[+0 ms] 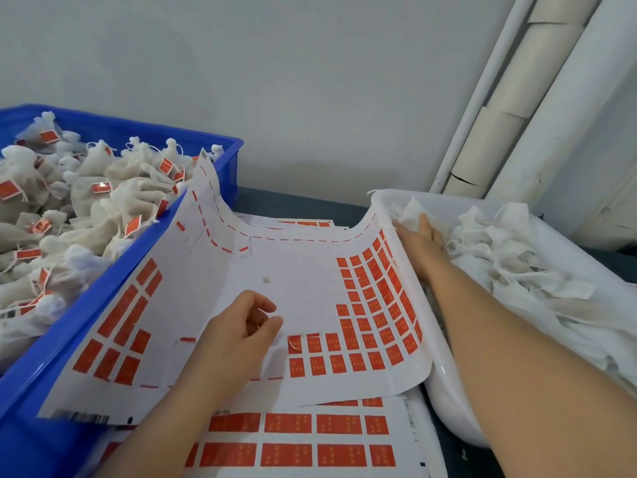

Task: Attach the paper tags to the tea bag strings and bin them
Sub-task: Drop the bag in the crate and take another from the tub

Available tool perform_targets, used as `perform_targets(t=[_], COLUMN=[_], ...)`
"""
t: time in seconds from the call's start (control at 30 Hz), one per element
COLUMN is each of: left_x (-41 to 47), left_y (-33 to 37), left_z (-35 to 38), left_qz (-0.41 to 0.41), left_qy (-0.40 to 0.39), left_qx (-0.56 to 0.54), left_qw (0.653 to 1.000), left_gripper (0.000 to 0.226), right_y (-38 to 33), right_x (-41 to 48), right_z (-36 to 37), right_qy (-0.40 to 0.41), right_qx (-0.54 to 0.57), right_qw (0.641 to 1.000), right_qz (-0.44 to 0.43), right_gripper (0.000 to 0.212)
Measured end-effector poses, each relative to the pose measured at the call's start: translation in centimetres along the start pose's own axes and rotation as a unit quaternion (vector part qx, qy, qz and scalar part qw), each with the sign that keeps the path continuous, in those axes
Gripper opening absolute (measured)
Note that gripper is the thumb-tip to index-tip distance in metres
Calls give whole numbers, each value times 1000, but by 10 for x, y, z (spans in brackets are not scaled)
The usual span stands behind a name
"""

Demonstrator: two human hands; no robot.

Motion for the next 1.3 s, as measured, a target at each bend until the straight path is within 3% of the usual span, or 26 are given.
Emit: perform_targets(t=[0.07,0.2,0.3,0.43,0.53,0.63,0.73,0.87,0.97,1.13,1.3], left_x=[-1,-1,-1,-2,-1,-1,0,-1,0,0,2], left_y=[0,1,0,1,2,1,0,0,1,0,1], left_z=[-2,-2,-2,-1,0,1,1,1,1,2,2], left_qz=[-2,0,-3,-4,-7,-7,-5,-4,2,6,0], left_qy=[-2,-8,-8,-10,-10,-14,-13,-12,-9,-7,-13], left_qx=[-15,-11,-7,11,19,29,32,34,38,44,53], left_qw=[1000,1000,1000,1000,1000,999,999,999,999,999,998], left_gripper=[9,8,9,9,9,10,10,11,11,10,8], right_y=[6,9,5,3,-1,-4,0,0,-1,-5,-30], right_x=[1,2,0,-2,-3,-2,0,2,3,5,-5], right_z=[3,3,4,-3,-9,-12,-13,-14,-15,-18,-41], right_qy=[-32,-67,-16,111,208,254,267,250,243,243,283], right_qx=[-44,-153,-131,-146,-54,14,46,156,151,216,378], right_qw=[998,986,991,979,969,960,957,952,953,943,881], right_qz=[21,0,-2,-86,-122,-113,-99,-82,-99,-66,-35], right_gripper=[82,68,57,21,15,13,13,40,17,33,28])
Point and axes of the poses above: each hand's wrist, its own x-axis towards the middle knuckle, its own z-axis out of the palm, y = z × x, the point moved 1 cm from there along x, towards the middle knuckle, and after that the axes turned 5 degrees about -y, right-handed, at the moved point
